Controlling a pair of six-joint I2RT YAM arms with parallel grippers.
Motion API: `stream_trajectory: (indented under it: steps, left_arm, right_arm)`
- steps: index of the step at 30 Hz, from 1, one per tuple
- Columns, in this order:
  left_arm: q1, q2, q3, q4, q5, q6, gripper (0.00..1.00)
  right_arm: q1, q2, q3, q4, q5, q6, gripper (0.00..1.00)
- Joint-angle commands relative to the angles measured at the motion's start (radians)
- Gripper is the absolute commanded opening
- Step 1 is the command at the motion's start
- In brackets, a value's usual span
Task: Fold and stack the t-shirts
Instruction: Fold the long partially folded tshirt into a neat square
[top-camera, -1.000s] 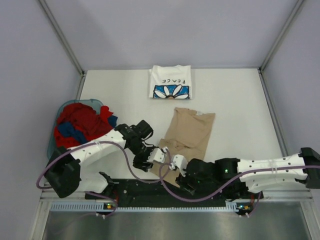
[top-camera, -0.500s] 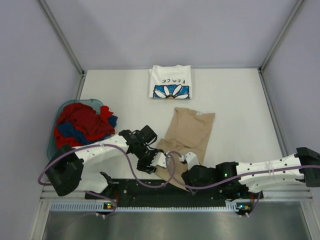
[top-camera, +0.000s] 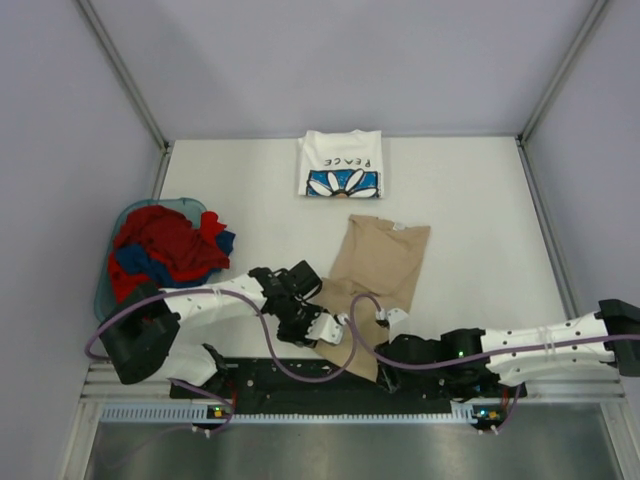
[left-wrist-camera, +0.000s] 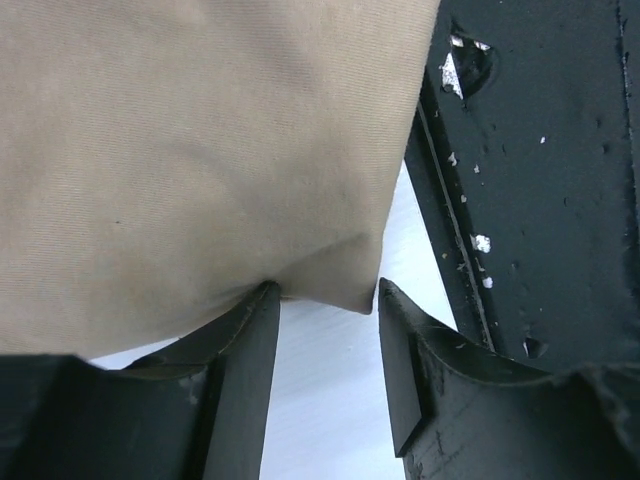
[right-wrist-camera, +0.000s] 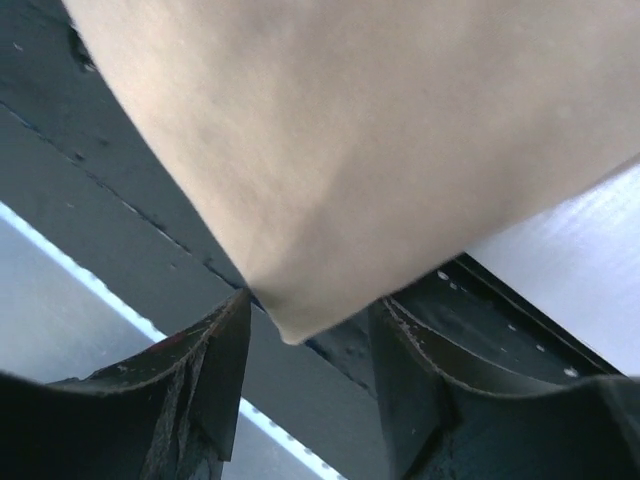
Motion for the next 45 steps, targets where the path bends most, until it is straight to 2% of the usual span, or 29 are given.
stream_trajectory:
  steps: [1, 5, 7, 9, 13, 17, 21, 24, 26, 30, 34, 40, 45]
  left_arm:
    - [-0.021, 0.007, -0.016, 0.024, -0.028, -0.018, 0.47]
    - [-0.034, 0.019, -0.022, 0.03, -0.046, -0.038, 0.33]
    - [-0.035, 0.028, -0.011, 0.026, -0.063, -0.052, 0.14]
    - [-0.035, 0.031, 0.007, 0.001, -0.079, -0.058, 0.0]
    - [-0.034, 0.005, 0.085, -0.063, -0.117, -0.082, 0.0]
    - [-0.022, 0.008, 0.179, -0.112, -0.148, -0.105, 0.0]
    - [0.021, 0.036, 0.301, -0.114, -0.221, -0.167, 0.0]
    - [0.064, 0.059, 0.421, -0.117, -0.237, -0.211, 0.0]
    - [0.084, 0.08, 0.504, -0.117, -0.232, -0.234, 0.0]
    - [0.098, 0.145, 0.639, -0.097, -0.241, -0.277, 0.0]
    - [0.121, 0.23, 0.737, -0.039, -0.287, -0.311, 0.0]
    - [0.178, 0.359, 0.923, -0.013, -0.309, -0.391, 0.0]
    - [0.202, 0.432, 1.004, 0.037, -0.318, -0.412, 0.0]
  right_arm:
    - [0.0, 0.035, -0.049, 0.142, -0.084, 0.064, 0.47]
    - [-0.002, 0.041, -0.052, 0.17, -0.083, 0.071, 0.24]
    - [-0.008, 0.029, -0.061, 0.169, -0.092, 0.097, 0.12]
    - [-0.031, -0.012, -0.086, 0.163, -0.107, 0.139, 0.01]
    - [-0.13, -0.187, -0.09, 0.075, -0.104, 0.168, 0.0]
    - [-0.271, -0.338, -0.023, -0.102, -0.098, 0.199, 0.0]
    - [-0.386, -0.324, 0.121, -0.313, -0.085, 0.167, 0.0]
    - [-0.539, -0.31, 0.225, -0.362, -0.112, 0.084, 0.0]
    - [-0.647, -0.309, 0.262, -0.359, -0.173, 0.023, 0.0]
    - [-0.969, -0.264, 0.312, -0.322, -0.351, -0.143, 0.0]
    - [-1.173, -0.174, 0.342, -0.218, -0.505, -0.226, 0.0]
    - [-1.364, -0.054, 0.364, -0.077, -0.574, -0.272, 0.0]
    - [-1.44, -0.005, 0.371, 0.012, -0.568, -0.274, 0.0]
